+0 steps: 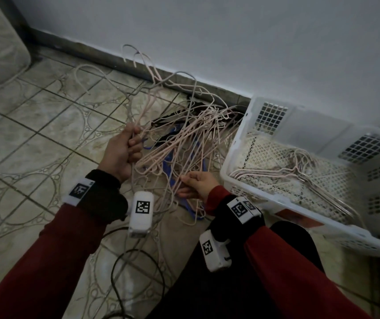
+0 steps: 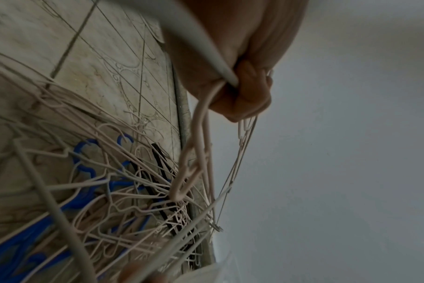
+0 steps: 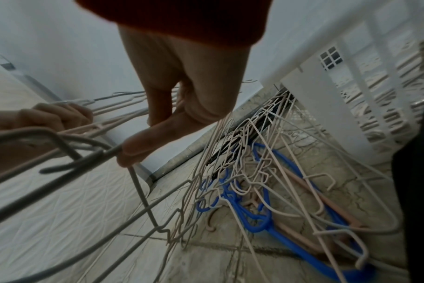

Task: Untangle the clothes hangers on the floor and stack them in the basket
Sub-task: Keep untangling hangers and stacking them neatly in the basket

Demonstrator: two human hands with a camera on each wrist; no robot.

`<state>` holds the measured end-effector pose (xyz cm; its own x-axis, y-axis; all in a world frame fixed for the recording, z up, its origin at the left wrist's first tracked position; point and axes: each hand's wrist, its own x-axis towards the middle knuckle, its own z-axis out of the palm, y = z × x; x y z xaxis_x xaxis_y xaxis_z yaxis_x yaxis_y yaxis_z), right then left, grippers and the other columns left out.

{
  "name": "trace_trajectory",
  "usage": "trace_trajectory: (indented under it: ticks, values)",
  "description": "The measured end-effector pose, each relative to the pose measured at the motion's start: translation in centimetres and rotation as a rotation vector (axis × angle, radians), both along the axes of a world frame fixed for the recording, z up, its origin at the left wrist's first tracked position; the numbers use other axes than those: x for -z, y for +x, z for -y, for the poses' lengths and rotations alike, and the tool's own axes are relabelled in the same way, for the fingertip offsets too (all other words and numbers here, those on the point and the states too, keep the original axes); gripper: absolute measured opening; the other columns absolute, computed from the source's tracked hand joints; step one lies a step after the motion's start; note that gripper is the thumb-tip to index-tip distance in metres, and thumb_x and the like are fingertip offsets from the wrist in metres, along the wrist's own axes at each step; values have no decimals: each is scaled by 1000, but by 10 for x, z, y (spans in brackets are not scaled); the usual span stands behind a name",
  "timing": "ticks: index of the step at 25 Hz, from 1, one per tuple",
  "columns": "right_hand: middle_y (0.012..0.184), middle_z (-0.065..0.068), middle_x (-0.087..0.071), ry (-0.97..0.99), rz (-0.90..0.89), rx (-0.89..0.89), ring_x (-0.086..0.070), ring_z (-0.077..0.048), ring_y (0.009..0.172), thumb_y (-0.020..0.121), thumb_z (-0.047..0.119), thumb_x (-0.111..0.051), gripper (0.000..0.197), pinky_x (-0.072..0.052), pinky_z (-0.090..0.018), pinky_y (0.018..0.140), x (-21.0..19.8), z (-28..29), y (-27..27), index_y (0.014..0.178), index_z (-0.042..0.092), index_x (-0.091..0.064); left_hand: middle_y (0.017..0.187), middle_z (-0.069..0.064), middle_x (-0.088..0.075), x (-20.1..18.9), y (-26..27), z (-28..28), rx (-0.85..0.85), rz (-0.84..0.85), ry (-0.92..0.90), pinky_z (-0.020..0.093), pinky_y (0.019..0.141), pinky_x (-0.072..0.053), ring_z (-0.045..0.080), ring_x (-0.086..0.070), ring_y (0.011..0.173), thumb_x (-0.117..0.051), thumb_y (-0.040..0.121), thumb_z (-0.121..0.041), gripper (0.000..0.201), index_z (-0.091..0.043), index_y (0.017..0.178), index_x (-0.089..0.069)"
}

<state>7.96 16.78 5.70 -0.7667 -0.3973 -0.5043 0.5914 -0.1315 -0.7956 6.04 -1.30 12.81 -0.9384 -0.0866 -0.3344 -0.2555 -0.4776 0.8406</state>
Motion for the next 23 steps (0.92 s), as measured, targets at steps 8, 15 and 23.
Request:
trace_trajectory:
  ticks: [8, 15, 23]
  values:
    - [33, 4, -58, 135, -39, -47, -57, -3, 32, 93, -1, -42, 28, -50, -15, 37, -12, -10, 14, 67, 5, -51, 32, -7, -34, -1, -3, -28, -156, -55, 115, 8, 25, -20, 2, -28, 25, -24, 101, -33, 37, -17, 72, -42]
    - [45, 1, -66, 101, -79, -157, -63, -8, 41, 95, 4, -39, 26, -53, -18, 41, -10, -18, 33, 73, 6, -54, 30, -7, -34, 4, -15, -38, -215, -110, 166, 9, 25, -19, 2, -26, 24, -22, 100, -38, 39, -19, 70, -39]
    - [44, 0, -61, 208, -106, 48, -56, -5, 32, 93, 3, -44, 23, -47, -17, 36, 3, -12, 21, 72, 11, -46, 30, -6, -32, 13, -12, -36, -208, -75, 160, 7, 24, -16, 2, -25, 22, -21, 99, -42, 41, -19, 70, -38]
